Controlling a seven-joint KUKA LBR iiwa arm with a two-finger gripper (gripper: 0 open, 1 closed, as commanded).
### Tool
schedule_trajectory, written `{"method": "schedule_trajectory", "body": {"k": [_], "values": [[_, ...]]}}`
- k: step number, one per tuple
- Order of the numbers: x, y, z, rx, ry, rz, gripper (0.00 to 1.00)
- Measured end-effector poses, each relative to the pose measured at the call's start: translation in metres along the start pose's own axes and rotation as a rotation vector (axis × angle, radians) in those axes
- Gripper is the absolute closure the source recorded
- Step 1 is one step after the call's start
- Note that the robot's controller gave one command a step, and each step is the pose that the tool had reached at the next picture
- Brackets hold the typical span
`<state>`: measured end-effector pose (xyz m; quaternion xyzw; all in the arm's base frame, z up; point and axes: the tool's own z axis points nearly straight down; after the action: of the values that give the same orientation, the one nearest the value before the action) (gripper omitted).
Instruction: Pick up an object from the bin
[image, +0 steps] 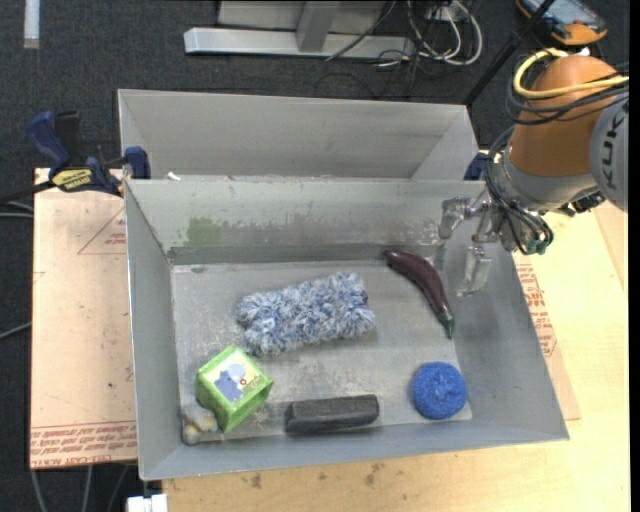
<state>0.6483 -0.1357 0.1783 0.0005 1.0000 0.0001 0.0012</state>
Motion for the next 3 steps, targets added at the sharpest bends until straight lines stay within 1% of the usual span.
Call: {"method": "schedule_trajectory", "body": {"k": [1, 3], "values": [[-0.0017, 0.0592, 0.0634, -0.002, 0.001, -0.124, 1.0], [-0.0021, 0.0585, 0.0628, 0.0, 0.0, -0.125, 1.0]]}}
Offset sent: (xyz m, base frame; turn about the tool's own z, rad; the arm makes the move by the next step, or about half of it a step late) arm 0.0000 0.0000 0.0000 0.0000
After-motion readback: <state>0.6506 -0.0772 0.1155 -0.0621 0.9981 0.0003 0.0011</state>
